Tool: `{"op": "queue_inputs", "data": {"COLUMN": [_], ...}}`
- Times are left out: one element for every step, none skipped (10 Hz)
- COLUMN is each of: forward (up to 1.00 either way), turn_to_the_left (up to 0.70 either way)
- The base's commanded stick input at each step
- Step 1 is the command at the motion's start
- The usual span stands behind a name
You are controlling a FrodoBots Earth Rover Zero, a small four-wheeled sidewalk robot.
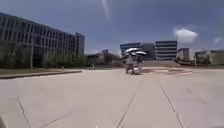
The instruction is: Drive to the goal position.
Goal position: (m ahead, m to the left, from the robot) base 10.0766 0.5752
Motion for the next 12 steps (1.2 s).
{"op": "queue_inputs", "data": {"forward": [0.85, 0.85, 0.85, 0.85, 0.85, 0.85, 0.85, 0.85, 0.85, 0.85, 0.85, 0.85], "turn_to_the_left": [-0.03, -0.03, -0.03, -0.03, -0.03, -0.03, -0.03, -0.03, -0.03, -0.03, -0.12, -0.27]}}
